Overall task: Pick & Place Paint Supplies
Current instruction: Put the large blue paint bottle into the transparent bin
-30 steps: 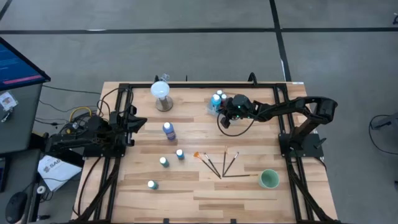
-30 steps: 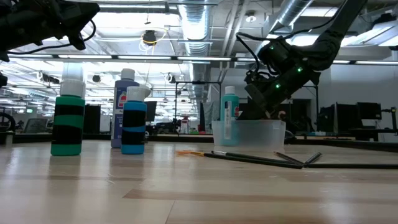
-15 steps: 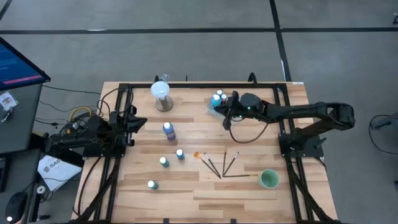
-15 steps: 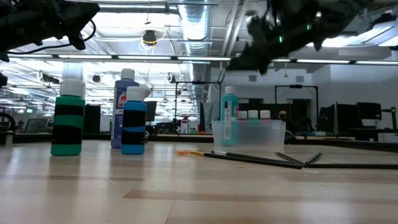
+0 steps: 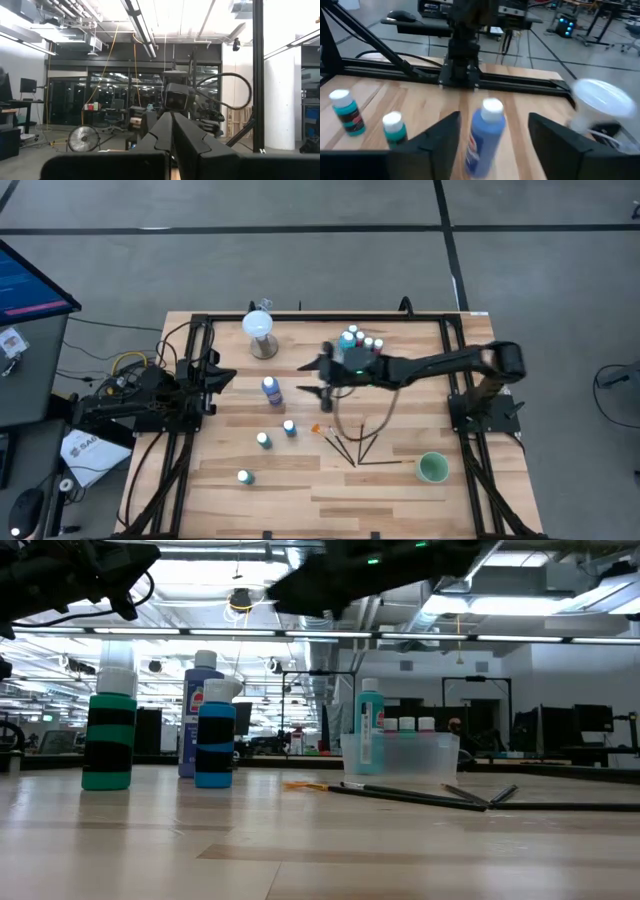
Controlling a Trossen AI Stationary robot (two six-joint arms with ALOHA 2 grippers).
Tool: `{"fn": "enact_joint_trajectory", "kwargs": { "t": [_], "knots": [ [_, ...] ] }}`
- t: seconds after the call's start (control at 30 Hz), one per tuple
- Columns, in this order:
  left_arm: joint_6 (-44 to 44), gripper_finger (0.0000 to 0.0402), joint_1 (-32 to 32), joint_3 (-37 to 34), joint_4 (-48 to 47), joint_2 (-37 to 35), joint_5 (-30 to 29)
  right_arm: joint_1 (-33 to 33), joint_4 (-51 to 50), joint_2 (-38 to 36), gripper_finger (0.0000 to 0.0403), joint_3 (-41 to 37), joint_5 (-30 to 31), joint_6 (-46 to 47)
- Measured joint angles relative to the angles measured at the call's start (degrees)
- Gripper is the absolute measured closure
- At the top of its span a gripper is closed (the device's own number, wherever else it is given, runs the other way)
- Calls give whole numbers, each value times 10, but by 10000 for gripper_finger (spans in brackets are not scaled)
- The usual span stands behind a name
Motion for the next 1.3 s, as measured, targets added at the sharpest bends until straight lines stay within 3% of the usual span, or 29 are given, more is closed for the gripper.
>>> {"fn": "enact_joint_trajectory", "kwargs": {
  "t": [0.23,0.47,1.3],
  "knots": [
    [0,400,0,0,0,0,0,-6,-13,133,139,140,-72,3],
    [0,400,0,0,0,0,0,-28,-53,199,138,230,-125,32],
    [0,400,0,0,0,0,0,-56,-46,247,151,239,-145,66]
  ]
}}
